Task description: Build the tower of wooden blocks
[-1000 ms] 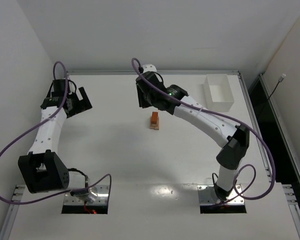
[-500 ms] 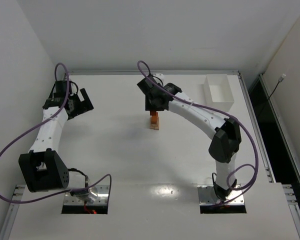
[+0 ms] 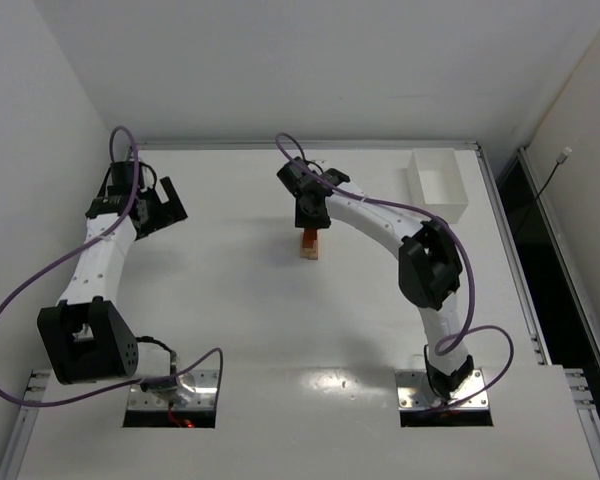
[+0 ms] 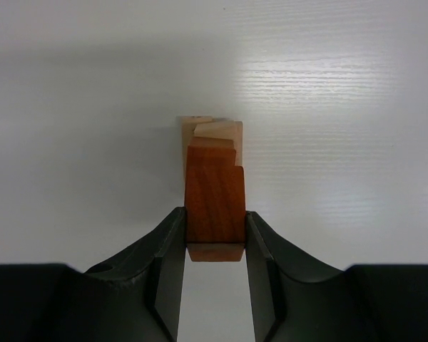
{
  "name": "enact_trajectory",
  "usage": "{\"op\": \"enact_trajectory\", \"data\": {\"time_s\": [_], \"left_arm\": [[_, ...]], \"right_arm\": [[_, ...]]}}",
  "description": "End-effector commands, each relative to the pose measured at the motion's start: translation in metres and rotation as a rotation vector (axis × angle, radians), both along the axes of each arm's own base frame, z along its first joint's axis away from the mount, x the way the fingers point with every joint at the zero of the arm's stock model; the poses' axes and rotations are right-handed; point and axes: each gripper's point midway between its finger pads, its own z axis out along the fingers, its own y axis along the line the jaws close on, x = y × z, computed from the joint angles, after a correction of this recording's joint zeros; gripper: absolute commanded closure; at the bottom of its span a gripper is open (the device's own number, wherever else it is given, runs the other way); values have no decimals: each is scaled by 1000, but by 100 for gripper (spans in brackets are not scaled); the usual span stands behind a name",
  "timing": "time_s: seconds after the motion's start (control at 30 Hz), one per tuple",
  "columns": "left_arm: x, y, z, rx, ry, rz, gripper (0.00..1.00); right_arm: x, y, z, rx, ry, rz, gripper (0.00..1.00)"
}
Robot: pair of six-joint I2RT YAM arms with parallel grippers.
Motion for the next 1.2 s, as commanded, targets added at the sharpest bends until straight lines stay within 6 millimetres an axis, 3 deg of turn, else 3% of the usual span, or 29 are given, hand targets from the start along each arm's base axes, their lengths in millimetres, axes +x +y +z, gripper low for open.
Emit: {"op": "enact_trajectory", "data": {"time_s": [0.0, 0.97, 1.17], "left_arm": [[2, -3, 5, -2, -30, -1, 0], [10, -7, -7, -28, 5, -19, 0], [13, -8, -10, -37, 13, -24, 0]], "right_arm": [[13, 12, 21, 54, -65, 4, 100], [22, 17, 7, 35, -64, 18, 100], [25, 13, 7, 35, -64, 9, 87]]}}
